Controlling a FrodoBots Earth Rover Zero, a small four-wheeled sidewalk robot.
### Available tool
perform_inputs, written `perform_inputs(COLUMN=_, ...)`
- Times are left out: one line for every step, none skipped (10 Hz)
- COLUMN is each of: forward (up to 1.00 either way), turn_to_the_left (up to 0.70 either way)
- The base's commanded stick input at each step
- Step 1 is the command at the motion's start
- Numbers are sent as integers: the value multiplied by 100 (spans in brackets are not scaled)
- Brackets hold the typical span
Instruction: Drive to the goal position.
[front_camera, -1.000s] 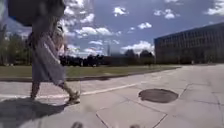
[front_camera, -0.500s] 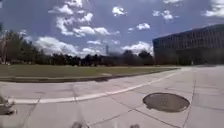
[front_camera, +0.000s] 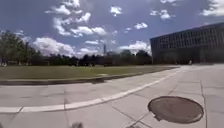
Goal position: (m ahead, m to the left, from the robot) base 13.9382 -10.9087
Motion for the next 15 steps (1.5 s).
perform_inputs(forward=70, turn_to_the_left=0)
perform_inputs(forward=70, turn_to_the_left=0)
perform_inputs(forward=70, turn_to_the_left=0)
perform_inputs(forward=70, turn_to_the_left=0)
perform_inputs(forward=70, turn_to_the_left=0)
perform_inputs(forward=70, turn_to_the_left=0)
perform_inputs(forward=70, turn_to_the_left=0)
perform_inputs(forward=70, turn_to_the_left=-10)
perform_inputs(forward=70, turn_to_the_left=-25)
perform_inputs(forward=70, turn_to_the_left=-28)
perform_inputs(forward=70, turn_to_the_left=-28)
perform_inputs(forward=70, turn_to_the_left=-24)
perform_inputs(forward=70, turn_to_the_left=-9)
perform_inputs(forward=70, turn_to_the_left=0)
perform_inputs(forward=70, turn_to_the_left=0)
